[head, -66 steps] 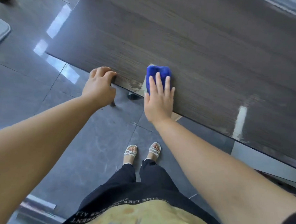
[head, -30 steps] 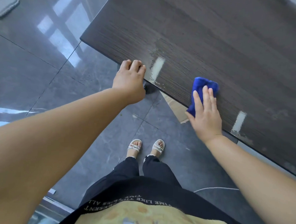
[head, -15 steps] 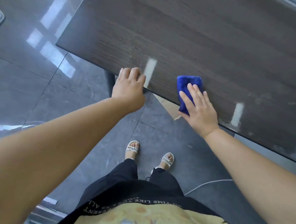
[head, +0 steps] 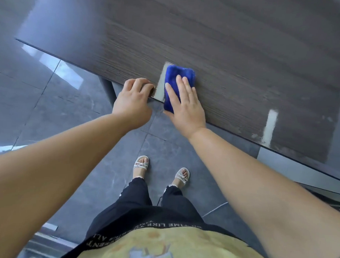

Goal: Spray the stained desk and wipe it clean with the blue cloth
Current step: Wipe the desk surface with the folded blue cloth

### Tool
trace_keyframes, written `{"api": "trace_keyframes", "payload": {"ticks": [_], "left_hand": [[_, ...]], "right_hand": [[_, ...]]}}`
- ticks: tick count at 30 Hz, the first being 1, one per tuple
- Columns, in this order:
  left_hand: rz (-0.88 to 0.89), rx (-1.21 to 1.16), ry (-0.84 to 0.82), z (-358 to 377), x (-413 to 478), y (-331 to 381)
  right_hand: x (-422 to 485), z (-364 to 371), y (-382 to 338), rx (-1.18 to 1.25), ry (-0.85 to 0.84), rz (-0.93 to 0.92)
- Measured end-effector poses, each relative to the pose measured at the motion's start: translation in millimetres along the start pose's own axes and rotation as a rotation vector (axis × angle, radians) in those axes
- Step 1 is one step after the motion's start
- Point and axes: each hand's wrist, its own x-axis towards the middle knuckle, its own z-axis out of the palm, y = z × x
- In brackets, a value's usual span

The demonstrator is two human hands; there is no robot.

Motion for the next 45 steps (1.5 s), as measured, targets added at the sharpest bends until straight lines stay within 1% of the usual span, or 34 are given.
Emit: {"api": "trace_keyframes", "payload": {"ticks": [2,3,5,7,9,11,14,16,18,20,22,24,27,29,32,37,39,41,43,45], "left_hand": [[-0.014,0.021,-0.025,1,0,1],[-0.011,0.034,-0.03,1,-1,4],[0.011,0.07,-0.05,1,-2,4],[0.029,0.101,-0.07,1,-3,3],[0.038,0.125,-0.083,-1,-3,4],[0.05,0.147,-0.093,-3,-2,6],[0.045,0.158,-0.105,-4,-3,9],[0.014,0.153,-0.126,-4,-3,8],[-0.01,0.138,-0.13,-4,-3,8],[-0.051,0.086,-0.114,-3,-4,13],[-0.119,0.015,-0.077,-1,-5,25],[-0.1,-0.017,-0.046,5,-8,44],[0.073,-0.01,-0.063,19,-10,79],[0.146,-0.002,-0.089,26,-9,98],[0.154,-0.009,-0.095,35,-6,112],[0.146,0.031,-0.087,37,-7,108],[0.143,0.031,-0.073,37,-8,110],[0.104,0.031,-0.064,38,-9,117],[0.075,0.059,-0.074,41,-11,127],[0.117,0.098,-0.072,47,-13,141]], "right_hand": [[-25,-7,31,0.001,-0.003,-0.081],[-43,-13,51,-0.007,-0.005,-0.091],[-81,-25,88,-0.02,-0.014,-0.053],[-108,-34,109,-0.02,-0.031,0.013],[-109,-33,104,0.008,-0.033,0.105],[-88,-25,78,0.004,-0.013,0.191],[-41,-8,21,0.01,0.006,0.215],[-16,-2,-5,0.023,0.027,0.186],[-9,-1,-3,0.03,0.018,0.091],[-27,-7,26,0.012,0.001,-0.048],[-61,-15,69,-0.041,0.011,-0.121],[-104,-29,112,-0.086,0.015,-0.087],[-158,-49,159,-0.117,-0.007,0.036],[-173,-54,166,-0.097,-0.018,0.127],[-161,-44,149,-0.099,0.027,0.208],[-97,-25,87,-0.081,0.076,0.101],[-83,-21,77,-0.05,0.076,0.066],[-85,-24,88,-0.038,0.061,-0.014],[-105,-30,118,-0.086,0.054,-0.115],[-142,-41,158,-0.119,0.033,-0.129]]}}
